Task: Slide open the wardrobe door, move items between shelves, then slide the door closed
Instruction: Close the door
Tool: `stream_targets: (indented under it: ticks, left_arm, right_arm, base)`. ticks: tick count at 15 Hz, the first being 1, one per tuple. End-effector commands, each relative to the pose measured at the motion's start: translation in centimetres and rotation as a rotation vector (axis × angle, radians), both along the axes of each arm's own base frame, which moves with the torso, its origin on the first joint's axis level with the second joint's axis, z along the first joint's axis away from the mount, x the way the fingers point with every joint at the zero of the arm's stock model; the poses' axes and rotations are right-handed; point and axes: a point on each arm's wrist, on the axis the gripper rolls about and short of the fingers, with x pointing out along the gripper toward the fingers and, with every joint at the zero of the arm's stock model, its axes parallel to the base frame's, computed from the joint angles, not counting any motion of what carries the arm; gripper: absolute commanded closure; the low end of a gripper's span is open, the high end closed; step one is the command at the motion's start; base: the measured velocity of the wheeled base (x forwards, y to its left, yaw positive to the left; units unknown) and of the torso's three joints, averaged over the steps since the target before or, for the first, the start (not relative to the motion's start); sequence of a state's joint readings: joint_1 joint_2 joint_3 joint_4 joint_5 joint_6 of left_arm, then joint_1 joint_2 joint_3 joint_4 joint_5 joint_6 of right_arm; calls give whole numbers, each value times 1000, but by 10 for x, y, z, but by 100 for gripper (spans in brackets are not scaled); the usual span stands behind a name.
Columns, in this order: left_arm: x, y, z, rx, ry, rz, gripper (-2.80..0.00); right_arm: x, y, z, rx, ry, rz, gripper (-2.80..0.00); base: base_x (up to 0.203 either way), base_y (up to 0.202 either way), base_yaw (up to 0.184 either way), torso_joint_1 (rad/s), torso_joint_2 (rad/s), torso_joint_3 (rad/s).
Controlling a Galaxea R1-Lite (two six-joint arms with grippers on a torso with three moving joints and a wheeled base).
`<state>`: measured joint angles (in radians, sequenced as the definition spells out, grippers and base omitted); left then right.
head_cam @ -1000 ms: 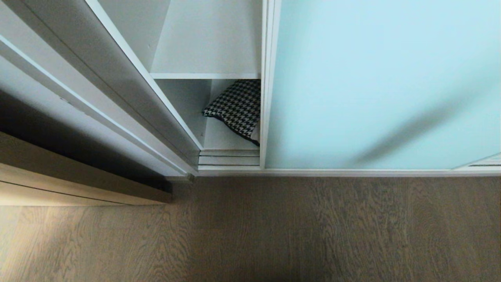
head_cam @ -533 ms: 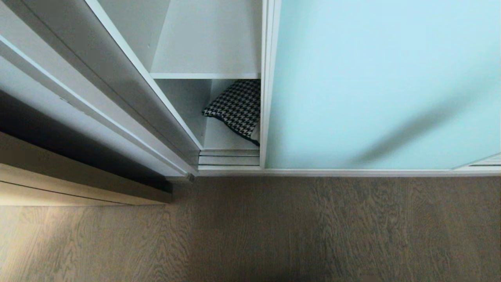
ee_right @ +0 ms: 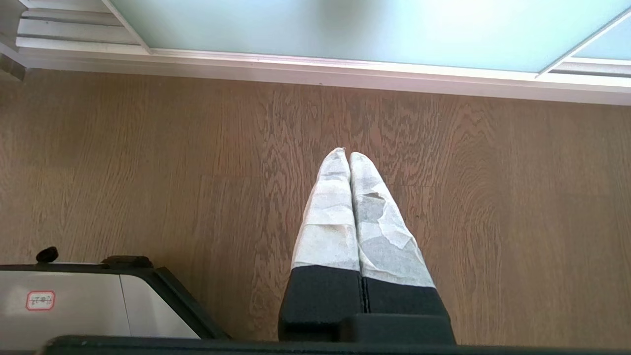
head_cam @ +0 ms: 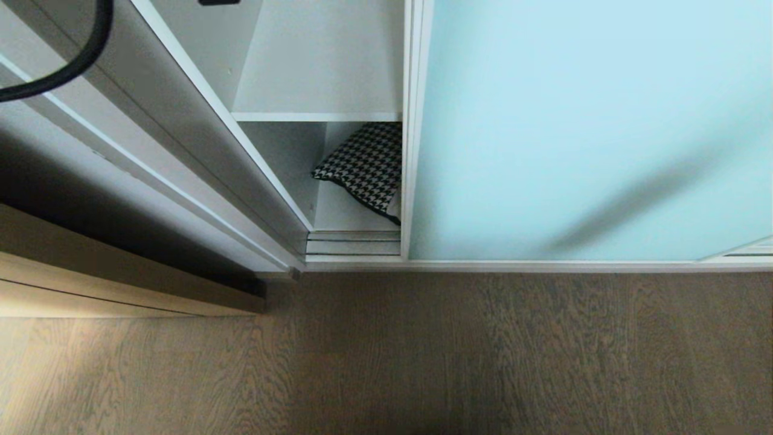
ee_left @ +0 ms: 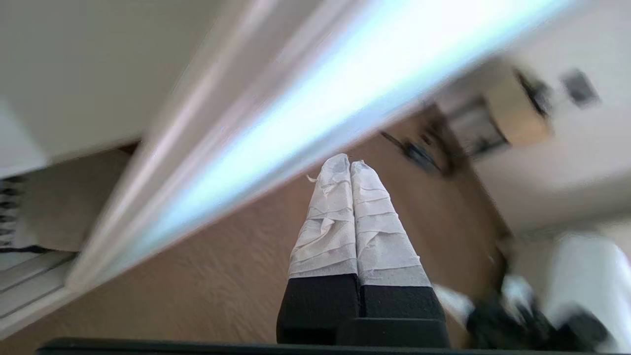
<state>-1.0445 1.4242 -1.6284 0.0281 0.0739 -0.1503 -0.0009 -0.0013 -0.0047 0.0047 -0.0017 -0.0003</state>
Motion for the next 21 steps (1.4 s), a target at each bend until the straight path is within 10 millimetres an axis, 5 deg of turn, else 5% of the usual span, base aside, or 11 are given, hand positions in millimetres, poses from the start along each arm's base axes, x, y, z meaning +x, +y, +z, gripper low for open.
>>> stream_targets:
  ticks: [1,10,21]
  left_arm:
    - [10,-17,-9,4,14,38,0]
    - [40,-60,-31,-91,-8,192,0]
    - [48,-42,-31,-112,-59,351,0]
  right_arm:
    - [0,0,0,0,1,1,0]
    - [0,0,0,0,1,0,0]
    - [0,0,0,0,1,1,0]
  base:
    - [0,0,0,0,0,0]
    - [0,0,0,0,0,0]
    - [0,0,0,0,0,0]
